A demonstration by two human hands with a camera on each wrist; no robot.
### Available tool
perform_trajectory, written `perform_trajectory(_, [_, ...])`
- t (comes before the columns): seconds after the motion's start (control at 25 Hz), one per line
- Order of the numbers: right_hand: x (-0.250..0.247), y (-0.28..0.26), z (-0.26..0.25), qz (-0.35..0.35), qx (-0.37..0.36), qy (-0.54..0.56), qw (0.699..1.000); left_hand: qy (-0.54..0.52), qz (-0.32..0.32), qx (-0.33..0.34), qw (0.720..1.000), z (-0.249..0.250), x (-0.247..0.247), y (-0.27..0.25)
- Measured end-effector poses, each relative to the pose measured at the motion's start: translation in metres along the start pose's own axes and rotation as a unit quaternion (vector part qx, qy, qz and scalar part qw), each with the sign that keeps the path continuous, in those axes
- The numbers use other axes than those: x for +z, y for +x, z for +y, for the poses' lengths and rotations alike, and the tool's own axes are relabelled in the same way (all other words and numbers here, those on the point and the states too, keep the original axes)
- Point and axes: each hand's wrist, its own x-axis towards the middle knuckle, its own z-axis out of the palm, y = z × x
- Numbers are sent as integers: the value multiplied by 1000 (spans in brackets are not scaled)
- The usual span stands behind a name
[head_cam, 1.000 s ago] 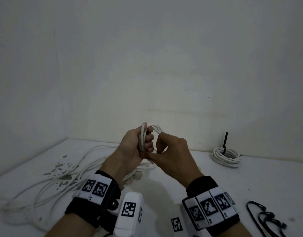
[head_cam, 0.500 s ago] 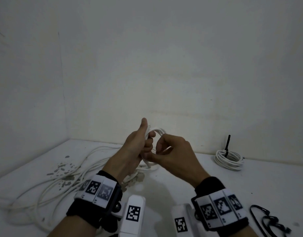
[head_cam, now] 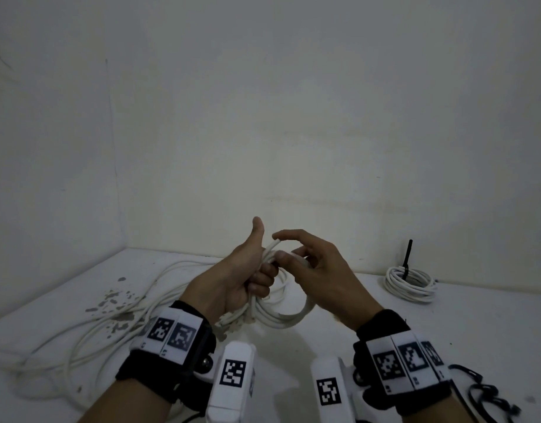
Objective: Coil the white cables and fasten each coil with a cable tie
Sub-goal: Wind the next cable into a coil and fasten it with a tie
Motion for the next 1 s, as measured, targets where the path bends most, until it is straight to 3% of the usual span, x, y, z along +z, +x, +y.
perform_trajectory(0.16, [5, 1, 0, 43, 27, -3, 999, 18, 1, 0, 1000, -2, 5, 2])
perform_trajectory(0.52, [0, 4, 7, 110, 61, 65, 990, -83, -32, 9, 996, -2, 4, -1])
perform_trajectory(0.64, [-1, 2, 10, 101, 67, 89, 989, -79, 16, 19, 997, -2, 11, 1])
perform_trajectory(0.8, [-10, 2, 5, 60, 75, 140, 986, 9, 106, 59, 993, -3, 14, 3])
perform_trajectory(1.0, [-21, 3, 3, 32, 124, 242, 962, 45, 111, 85, 989, -2, 15, 3])
